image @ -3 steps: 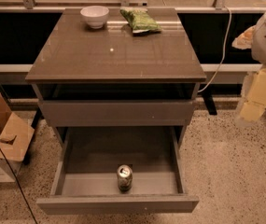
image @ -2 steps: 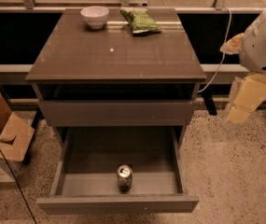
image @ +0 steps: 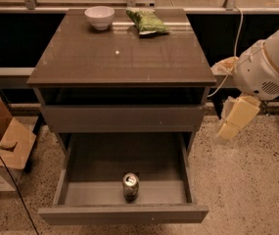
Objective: Pick 7up can from middle drawer and place on counter
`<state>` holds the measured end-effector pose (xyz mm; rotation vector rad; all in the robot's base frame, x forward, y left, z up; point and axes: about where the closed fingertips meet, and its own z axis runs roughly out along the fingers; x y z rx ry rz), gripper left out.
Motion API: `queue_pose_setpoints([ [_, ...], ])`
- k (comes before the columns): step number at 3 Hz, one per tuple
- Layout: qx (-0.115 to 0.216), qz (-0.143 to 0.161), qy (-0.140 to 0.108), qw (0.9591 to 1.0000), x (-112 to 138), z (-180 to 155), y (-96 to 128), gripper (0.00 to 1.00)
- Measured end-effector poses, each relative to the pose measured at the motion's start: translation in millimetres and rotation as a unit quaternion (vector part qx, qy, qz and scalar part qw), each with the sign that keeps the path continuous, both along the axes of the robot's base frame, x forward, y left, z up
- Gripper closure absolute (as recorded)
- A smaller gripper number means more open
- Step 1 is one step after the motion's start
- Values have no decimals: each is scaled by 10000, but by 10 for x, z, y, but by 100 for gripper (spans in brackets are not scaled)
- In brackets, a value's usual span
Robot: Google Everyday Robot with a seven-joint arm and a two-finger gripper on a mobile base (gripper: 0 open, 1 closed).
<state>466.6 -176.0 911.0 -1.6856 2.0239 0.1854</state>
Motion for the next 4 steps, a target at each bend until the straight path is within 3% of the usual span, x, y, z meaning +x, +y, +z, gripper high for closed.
queue_pose_setpoints([
  [1, -42, 7, 34, 10000, 2, -56, 48, 0],
  [2, 191, 176, 92, 9996, 18, -319, 230, 0],
  [3, 488, 481, -10, 9976, 65, -597, 501, 0],
  [4, 886, 568, 43, 9944, 142, -1006, 751, 0],
])
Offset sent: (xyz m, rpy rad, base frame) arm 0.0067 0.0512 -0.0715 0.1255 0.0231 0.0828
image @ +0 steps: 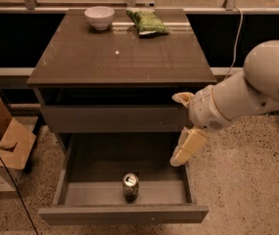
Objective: Pick 7up can from middle drawer and place on counter
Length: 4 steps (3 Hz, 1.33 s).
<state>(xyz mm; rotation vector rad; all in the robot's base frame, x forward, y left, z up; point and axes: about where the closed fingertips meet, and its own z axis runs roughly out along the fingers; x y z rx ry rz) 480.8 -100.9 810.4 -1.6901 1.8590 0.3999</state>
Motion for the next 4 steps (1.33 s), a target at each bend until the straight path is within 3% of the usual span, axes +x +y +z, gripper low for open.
queue_pose_setpoints([
  [1, 270, -37, 111, 9996, 82, -277, 107, 0],
  [2, 281, -45, 115, 9995, 92, -291, 110, 0],
  [3, 522, 37, 194, 9984, 102, -405, 249, 0],
  [4, 917, 139, 316, 9952, 177, -629, 523, 0],
])
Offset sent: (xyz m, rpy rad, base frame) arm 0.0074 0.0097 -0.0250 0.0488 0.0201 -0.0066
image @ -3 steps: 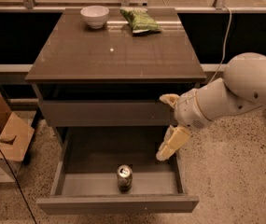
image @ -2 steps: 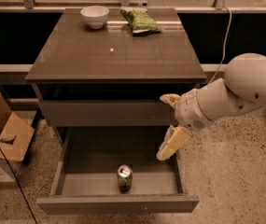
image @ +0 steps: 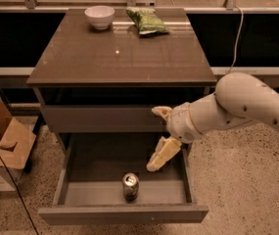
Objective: Pick 7up can from middle drawer and place on counter
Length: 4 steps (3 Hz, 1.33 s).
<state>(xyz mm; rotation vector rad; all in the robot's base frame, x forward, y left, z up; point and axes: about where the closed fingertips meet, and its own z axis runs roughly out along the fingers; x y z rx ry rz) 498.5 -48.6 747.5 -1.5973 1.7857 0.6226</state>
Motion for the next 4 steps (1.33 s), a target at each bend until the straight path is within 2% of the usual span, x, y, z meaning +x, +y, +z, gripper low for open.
queue_pose_setpoints([
  [1, 320, 80, 82, 9994, 91, -348, 279, 0],
  [2, 592, -5, 316, 9977, 141, -920, 483, 0],
  [3, 592, -5, 317, 9977, 141, -921, 484, 0],
  [4, 645, -2, 520, 9966, 141, -1192, 551, 0],
])
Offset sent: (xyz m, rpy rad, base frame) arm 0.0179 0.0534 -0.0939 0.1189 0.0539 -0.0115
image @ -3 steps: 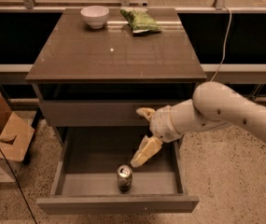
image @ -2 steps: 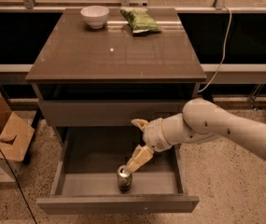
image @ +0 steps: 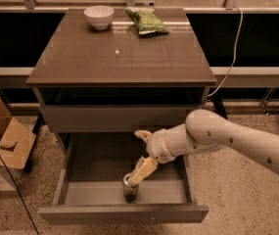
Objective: Pick 7up can from middle drawer and place on counter
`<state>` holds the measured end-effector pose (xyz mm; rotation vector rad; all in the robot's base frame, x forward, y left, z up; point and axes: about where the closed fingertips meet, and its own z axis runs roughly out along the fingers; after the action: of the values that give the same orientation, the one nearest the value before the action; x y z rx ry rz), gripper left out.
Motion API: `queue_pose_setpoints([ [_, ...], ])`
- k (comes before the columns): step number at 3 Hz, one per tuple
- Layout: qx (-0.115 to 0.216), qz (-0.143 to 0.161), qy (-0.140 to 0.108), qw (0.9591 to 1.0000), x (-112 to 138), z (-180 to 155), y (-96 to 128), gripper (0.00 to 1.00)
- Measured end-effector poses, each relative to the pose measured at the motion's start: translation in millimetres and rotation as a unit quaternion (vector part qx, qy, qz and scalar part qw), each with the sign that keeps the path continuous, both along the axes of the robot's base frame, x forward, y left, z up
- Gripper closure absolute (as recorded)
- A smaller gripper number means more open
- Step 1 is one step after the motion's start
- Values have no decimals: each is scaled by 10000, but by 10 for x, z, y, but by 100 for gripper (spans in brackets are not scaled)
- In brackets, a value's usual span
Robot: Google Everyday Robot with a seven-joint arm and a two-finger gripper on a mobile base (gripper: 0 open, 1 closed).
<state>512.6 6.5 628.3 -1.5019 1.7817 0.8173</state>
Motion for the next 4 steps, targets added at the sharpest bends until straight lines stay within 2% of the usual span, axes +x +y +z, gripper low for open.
queue_pose_setpoints([
  [2, 77, 110, 413, 9991, 38, -560, 90, 0],
  [4, -9, 236, 707, 9972, 45, -1105, 104, 0],
])
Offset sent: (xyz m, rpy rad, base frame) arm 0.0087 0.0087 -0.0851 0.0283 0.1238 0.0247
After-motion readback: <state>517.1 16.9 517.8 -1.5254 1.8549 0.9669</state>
